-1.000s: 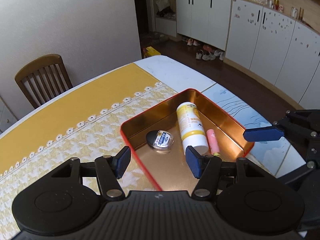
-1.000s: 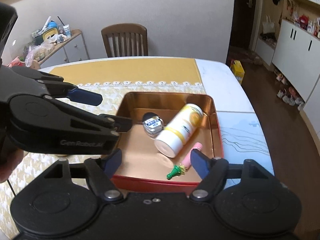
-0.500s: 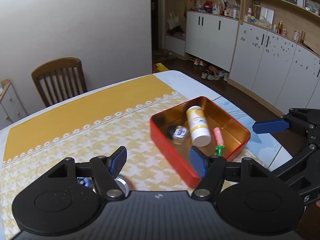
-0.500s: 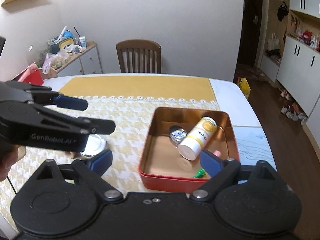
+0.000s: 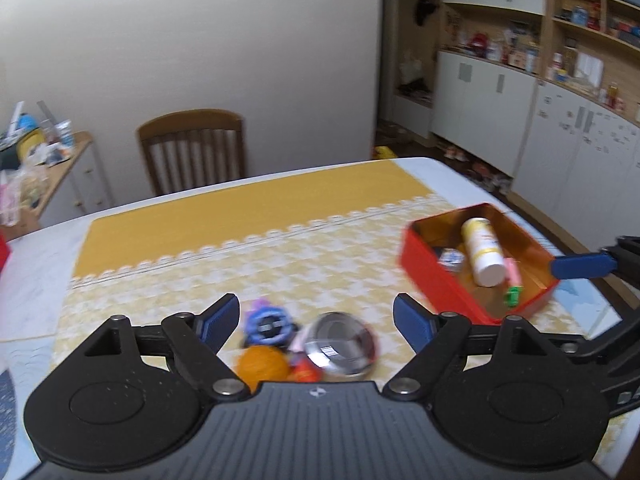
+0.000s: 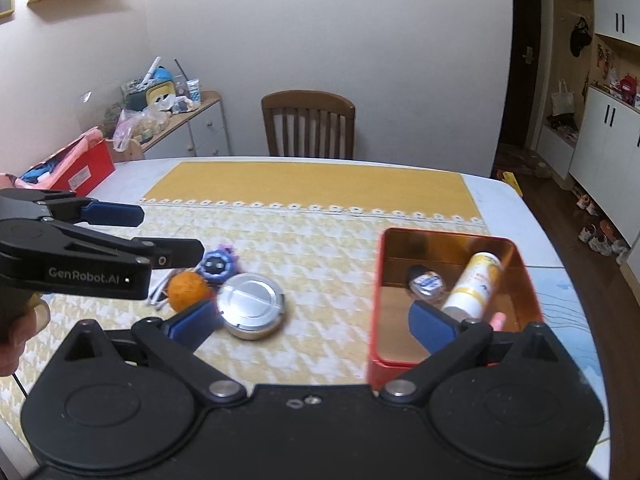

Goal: Organize rigid objects
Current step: 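Withdraw both tools from the box back toward the remaining objects, then grasp the white sunglasses with the left tool while the right tool grasps the silver tin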

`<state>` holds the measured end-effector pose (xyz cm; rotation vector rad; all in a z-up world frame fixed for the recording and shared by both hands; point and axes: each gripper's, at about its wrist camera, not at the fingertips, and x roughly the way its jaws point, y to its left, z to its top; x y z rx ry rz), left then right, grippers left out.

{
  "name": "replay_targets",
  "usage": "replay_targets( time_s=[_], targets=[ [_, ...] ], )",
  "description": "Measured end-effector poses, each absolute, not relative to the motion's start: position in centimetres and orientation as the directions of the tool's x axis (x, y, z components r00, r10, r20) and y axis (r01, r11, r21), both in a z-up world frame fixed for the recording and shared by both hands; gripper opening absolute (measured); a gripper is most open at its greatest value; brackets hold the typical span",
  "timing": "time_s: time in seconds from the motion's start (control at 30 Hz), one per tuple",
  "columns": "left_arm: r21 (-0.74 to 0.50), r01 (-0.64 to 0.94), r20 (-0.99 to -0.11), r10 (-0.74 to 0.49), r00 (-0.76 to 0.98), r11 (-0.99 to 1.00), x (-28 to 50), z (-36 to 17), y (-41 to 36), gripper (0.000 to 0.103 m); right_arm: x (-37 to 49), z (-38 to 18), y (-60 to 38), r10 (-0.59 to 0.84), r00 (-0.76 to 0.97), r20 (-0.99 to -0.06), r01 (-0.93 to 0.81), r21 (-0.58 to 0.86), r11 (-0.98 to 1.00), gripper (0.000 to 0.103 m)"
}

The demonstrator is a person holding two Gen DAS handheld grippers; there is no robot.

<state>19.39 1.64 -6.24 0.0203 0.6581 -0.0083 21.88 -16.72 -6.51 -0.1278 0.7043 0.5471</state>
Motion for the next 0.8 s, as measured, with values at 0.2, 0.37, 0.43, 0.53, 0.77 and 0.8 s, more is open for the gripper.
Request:
replay_targets(
  time_s=[0.2,0.37,0.43,0.53,0.77,0.8],
  targets=[
    [0.035,-0.068,-0.614,0.075,0.786,0.997,18.7,-7.6,6.2,0.084,21.6,-7.1,-13.8,0.436,0.61,-0.662,-0.53,0.068,0.845,0.103],
    [0.065,-0.107,-0.637,0.124,0.761,0.992,18.6,-9.8,9.7,0.085,22.0,-7.9,-11.9,0.432,0.595,-0.678,-0.541,0.06,0.839,0.103],
    [0.076,-0.113,-0.65,0.135,0.748,0.991,18.7,-10.7,10.4,0.084,22.3,-8.3,-11.2,0.417,0.597,-0.686,-0.54,0.042,0.841,0.103],
    [0.096,-0.095,-0.654,0.135,0.744,0.991,18.9,-12.3,11.1,0.084,22.7,-8.9,-10.1,0.397,0.596,-0.698,-0.541,0.016,0.841,0.103],
    [0.13,-0.091,-0.686,0.155,0.711,0.987,20.1,-15.3,12.0,0.084,24.8,-10.6,-8.6,0.348,0.579,-0.738,-0.506,0.01,0.862,0.103],
    [0.126,-0.09,-0.691,0.153,0.707,0.988,20.3,-15.7,12.1,0.084,25.1,-10.8,-8.5,0.344,0.574,-0.743,-0.5,0.015,0.866,0.103]
  ],
)
